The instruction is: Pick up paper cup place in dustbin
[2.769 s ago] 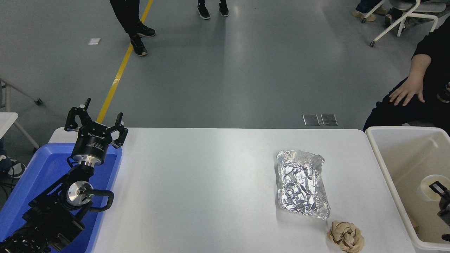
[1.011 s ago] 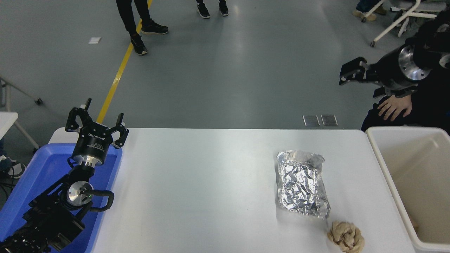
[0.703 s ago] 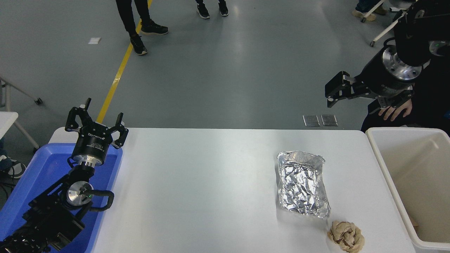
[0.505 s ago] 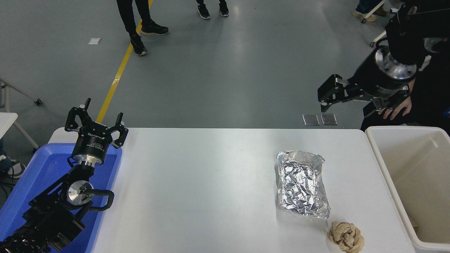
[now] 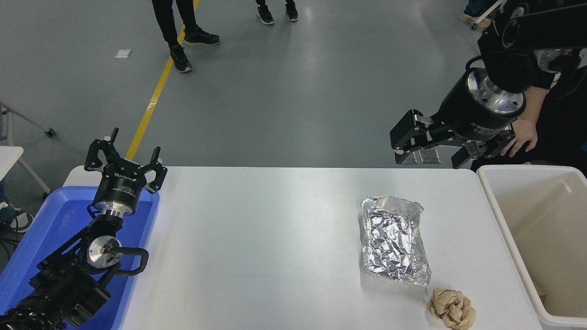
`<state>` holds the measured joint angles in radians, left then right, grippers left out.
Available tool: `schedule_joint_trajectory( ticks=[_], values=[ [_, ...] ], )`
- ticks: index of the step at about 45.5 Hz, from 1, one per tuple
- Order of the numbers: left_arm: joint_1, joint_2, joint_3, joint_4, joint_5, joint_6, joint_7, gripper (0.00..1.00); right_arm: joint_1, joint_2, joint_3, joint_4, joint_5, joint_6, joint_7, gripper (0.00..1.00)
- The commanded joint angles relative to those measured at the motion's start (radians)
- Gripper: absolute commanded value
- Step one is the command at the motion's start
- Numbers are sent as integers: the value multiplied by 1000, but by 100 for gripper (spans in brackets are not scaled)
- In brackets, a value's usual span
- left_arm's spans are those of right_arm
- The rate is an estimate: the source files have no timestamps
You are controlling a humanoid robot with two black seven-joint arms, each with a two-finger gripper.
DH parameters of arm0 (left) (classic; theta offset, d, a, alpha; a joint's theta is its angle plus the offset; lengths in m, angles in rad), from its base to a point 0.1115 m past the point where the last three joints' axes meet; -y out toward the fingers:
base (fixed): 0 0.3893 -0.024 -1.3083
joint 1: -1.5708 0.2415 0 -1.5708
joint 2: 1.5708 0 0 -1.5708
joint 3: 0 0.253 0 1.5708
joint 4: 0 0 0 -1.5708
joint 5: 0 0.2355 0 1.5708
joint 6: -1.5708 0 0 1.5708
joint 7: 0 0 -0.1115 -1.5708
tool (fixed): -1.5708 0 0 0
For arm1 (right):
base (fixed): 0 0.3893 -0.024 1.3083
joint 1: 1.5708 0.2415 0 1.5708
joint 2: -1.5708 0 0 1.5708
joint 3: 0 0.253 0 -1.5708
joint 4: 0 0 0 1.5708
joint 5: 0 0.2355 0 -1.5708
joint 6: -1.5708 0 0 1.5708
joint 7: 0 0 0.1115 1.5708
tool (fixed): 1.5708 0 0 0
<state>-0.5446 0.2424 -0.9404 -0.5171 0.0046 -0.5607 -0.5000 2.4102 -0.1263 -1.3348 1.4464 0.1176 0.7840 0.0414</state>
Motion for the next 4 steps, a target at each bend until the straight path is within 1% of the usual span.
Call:
schedule_joint_trajectory(
  ticks=[1, 4],
  values=[
    [0, 0, 0, 0, 0, -1, 0, 98, -6, 0, 8, 5, 2, 1, 0, 100],
    [0, 0, 0, -1, 0, -1, 0, 98, -6, -1, 8, 5, 2, 1, 0, 100]
  ],
)
